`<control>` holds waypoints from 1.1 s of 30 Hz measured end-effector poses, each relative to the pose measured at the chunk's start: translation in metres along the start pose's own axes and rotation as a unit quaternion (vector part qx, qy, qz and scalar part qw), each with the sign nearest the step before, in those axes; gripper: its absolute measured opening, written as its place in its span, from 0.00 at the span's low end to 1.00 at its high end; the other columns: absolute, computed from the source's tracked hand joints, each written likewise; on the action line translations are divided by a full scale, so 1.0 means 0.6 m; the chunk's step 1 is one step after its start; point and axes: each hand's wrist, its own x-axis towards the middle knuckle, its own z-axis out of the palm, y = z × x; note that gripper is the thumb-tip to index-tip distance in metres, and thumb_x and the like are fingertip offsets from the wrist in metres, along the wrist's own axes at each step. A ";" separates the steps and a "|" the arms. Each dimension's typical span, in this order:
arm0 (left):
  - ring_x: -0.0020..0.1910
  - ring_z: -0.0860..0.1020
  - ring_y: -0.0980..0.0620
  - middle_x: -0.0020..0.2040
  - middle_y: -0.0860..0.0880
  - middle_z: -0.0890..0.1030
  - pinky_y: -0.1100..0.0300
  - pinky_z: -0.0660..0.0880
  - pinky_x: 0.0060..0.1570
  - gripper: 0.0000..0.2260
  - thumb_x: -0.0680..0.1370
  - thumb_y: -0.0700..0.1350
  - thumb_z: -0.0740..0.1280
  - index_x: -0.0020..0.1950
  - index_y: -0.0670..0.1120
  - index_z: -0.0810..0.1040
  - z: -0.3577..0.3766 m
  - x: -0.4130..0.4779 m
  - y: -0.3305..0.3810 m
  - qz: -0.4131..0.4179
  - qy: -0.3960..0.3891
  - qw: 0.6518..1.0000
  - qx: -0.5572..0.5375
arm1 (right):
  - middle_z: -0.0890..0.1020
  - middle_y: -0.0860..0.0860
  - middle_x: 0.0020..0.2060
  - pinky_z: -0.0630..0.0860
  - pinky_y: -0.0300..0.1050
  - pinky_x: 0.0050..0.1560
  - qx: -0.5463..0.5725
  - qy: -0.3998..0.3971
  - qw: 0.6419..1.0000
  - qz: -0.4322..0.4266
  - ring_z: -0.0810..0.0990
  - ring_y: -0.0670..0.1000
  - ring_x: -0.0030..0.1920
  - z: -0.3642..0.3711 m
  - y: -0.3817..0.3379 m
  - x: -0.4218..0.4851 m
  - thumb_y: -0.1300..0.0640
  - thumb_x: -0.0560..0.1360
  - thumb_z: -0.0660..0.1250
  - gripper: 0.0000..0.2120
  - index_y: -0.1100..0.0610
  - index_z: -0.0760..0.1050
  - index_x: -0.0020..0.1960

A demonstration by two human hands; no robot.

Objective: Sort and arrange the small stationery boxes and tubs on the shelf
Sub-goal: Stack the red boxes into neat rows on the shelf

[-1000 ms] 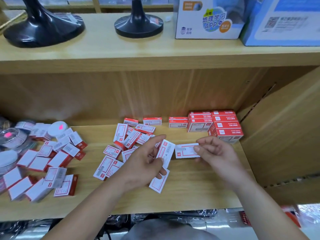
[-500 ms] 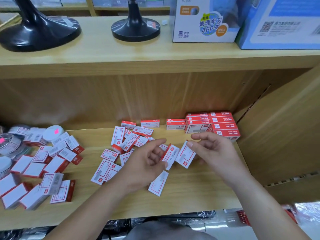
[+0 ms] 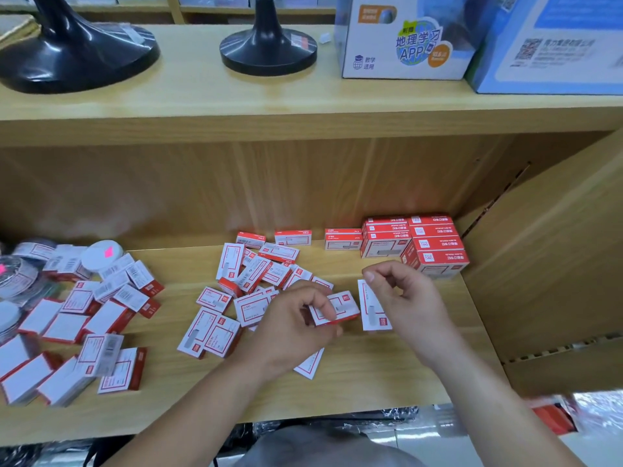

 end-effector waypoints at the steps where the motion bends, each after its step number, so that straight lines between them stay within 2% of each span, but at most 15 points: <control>1: 0.47 0.82 0.55 0.55 0.54 0.81 0.56 0.78 0.46 0.10 0.67 0.39 0.81 0.39 0.51 0.82 0.000 0.000 -0.002 -0.013 0.006 0.999 -0.030 | 0.78 0.48 0.36 0.73 0.39 0.36 0.006 0.014 1.000 0.011 0.75 0.45 0.38 0.000 0.003 0.000 0.56 0.78 0.71 0.03 0.50 0.82 0.46; 2: 0.52 0.83 0.49 0.55 0.53 0.82 0.49 0.79 0.51 0.09 0.67 0.39 0.81 0.40 0.49 0.83 -0.001 -0.001 -0.005 -0.017 0.014 0.999 -0.047 | 0.77 0.50 0.37 0.74 0.39 0.34 0.017 0.021 0.999 0.029 0.75 0.47 0.37 -0.002 0.004 0.000 0.57 0.77 0.72 0.02 0.50 0.83 0.47; 3: 0.55 0.83 0.47 0.55 0.52 0.84 0.49 0.79 0.54 0.09 0.68 0.37 0.81 0.42 0.48 0.84 -0.003 -0.002 -0.006 -0.019 0.020 0.997 -0.067 | 0.75 0.50 0.38 0.76 0.40 0.32 0.033 0.020 0.998 0.050 0.75 0.48 0.37 -0.005 0.004 0.000 0.58 0.77 0.72 0.03 0.50 0.83 0.50; 6: 0.53 0.84 0.49 0.54 0.50 0.85 0.58 0.80 0.51 0.20 0.69 0.30 0.79 0.55 0.49 0.83 -0.009 -0.004 0.001 -0.035 0.036 0.990 -0.133 | 0.76 0.49 0.39 0.79 0.41 0.33 0.060 -0.010 0.993 0.101 0.78 0.47 0.37 -0.013 0.008 -0.002 0.62 0.78 0.71 0.14 0.47 0.79 0.60; 8: 0.52 0.85 0.48 0.54 0.50 0.85 0.56 0.81 0.51 0.27 0.68 0.29 0.79 0.60 0.51 0.81 -0.013 0.001 0.005 -0.044 0.033 0.989 -0.139 | 0.80 0.48 0.40 0.76 0.37 0.34 0.061 -0.031 0.992 0.107 0.80 0.45 0.38 -0.016 0.007 -0.004 0.65 0.77 0.70 0.20 0.45 0.77 0.63; 10: 0.49 0.86 0.48 0.52 0.49 0.85 0.52 0.82 0.52 0.27 0.68 0.31 0.80 0.60 0.54 0.79 -0.013 0.006 0.009 -0.045 0.008 0.993 -0.111 | 0.83 0.48 0.40 0.77 0.39 0.36 0.080 -0.053 0.990 0.107 0.82 0.46 0.40 -0.016 0.000 -0.003 0.66 0.76 0.72 0.19 0.48 0.77 0.61; 12: 0.47 0.86 0.47 0.48 0.48 0.86 0.51 0.82 0.49 0.25 0.68 0.32 0.80 0.57 0.54 0.79 -0.011 0.014 0.017 -0.037 -0.001 0.996 -0.082 | 0.86 0.50 0.42 0.81 0.45 0.45 0.083 -0.070 0.989 0.100 0.86 0.51 0.45 -0.015 -0.009 0.002 0.64 0.74 0.74 0.14 0.52 0.80 0.57; 14: 0.47 0.85 0.50 0.49 0.50 0.83 0.53 0.82 0.47 0.20 0.67 0.32 0.80 0.52 0.49 0.81 -0.009 0.024 0.023 0.006 0.030 0.998 -0.054 | 0.88 0.53 0.43 0.81 0.53 0.52 0.073 -0.085 0.990 0.089 0.86 0.53 0.47 -0.014 -0.015 0.007 0.62 0.76 0.73 0.06 0.56 0.83 0.52; 16: 0.46 0.82 0.51 0.49 0.52 0.80 0.56 0.82 0.46 0.17 0.65 0.34 0.82 0.47 0.48 0.82 -0.007 0.034 0.023 0.063 0.062 0.996 -0.008 | 0.88 0.55 0.44 0.80 0.53 0.53 0.073 -0.121 0.988 0.065 0.85 0.54 0.46 -0.014 -0.018 0.008 0.62 0.77 0.72 0.03 0.57 0.85 0.49; 19: 0.40 0.79 0.54 0.44 0.58 0.80 0.54 0.81 0.42 0.18 0.65 0.39 0.84 0.48 0.54 0.82 -0.005 0.046 0.024 0.053 0.074 0.996 0.017 | 0.87 0.55 0.47 0.80 0.47 0.54 0.085 -0.168 0.981 0.045 0.85 0.52 0.49 -0.014 -0.016 0.010 0.68 0.73 0.75 0.11 0.58 0.84 0.53; 21: 0.37 0.78 0.56 0.44 0.62 0.80 0.56 0.81 0.42 0.21 0.66 0.41 0.83 0.53 0.57 0.81 -0.004 0.053 0.025 0.037 0.068 0.997 0.023 | 0.87 0.53 0.50 0.80 0.45 0.57 0.075 -0.177 0.981 0.033 0.84 0.50 0.53 -0.013 -0.008 0.017 0.71 0.73 0.73 0.15 0.59 0.83 0.57; 25: 0.40 0.78 0.53 0.49 0.56 0.79 0.57 0.79 0.43 0.19 0.71 0.43 0.79 0.60 0.55 0.83 -0.015 0.075 0.016 0.117 0.005 0.985 0.128 | 0.86 0.47 0.53 0.78 0.44 0.58 -0.018 -0.178 0.984 -0.007 0.84 0.46 0.55 -0.008 0.008 0.041 0.70 0.75 0.70 0.20 0.53 0.79 0.63; 28: 0.40 0.79 0.53 0.46 0.55 0.79 0.54 0.79 0.42 0.12 0.74 0.42 0.76 0.56 0.53 0.84 -0.031 0.105 0.009 0.124 -0.013 0.976 0.176 | 0.86 0.45 0.50 0.80 0.42 0.54 -0.047 -0.106 0.992 -0.056 0.84 0.45 0.51 -0.003 0.016 0.065 0.70 0.73 0.72 0.23 0.45 0.77 0.58; 31: 0.38 0.76 0.57 0.43 0.57 0.77 0.54 0.78 0.41 0.11 0.73 0.42 0.76 0.54 0.52 0.83 -0.043 0.150 0.003 0.147 0.044 0.954 0.259 | 0.85 0.45 0.42 0.81 0.45 0.50 -0.067 0.040 0.995 -0.070 0.83 0.42 0.44 -0.002 0.041 0.091 0.69 0.72 0.74 0.18 0.46 0.78 0.47; 33: 0.39 0.76 0.57 0.43 0.57 0.75 0.54 0.77 0.41 0.10 0.72 0.44 0.74 0.53 0.53 0.82 -0.038 0.175 0.003 0.163 0.056 0.934 0.311 | 0.84 0.44 0.39 0.80 0.47 0.48 -0.099 0.065 0.991 -0.060 0.82 0.40 0.40 0.003 0.055 0.102 0.68 0.72 0.73 0.17 0.46 0.78 0.43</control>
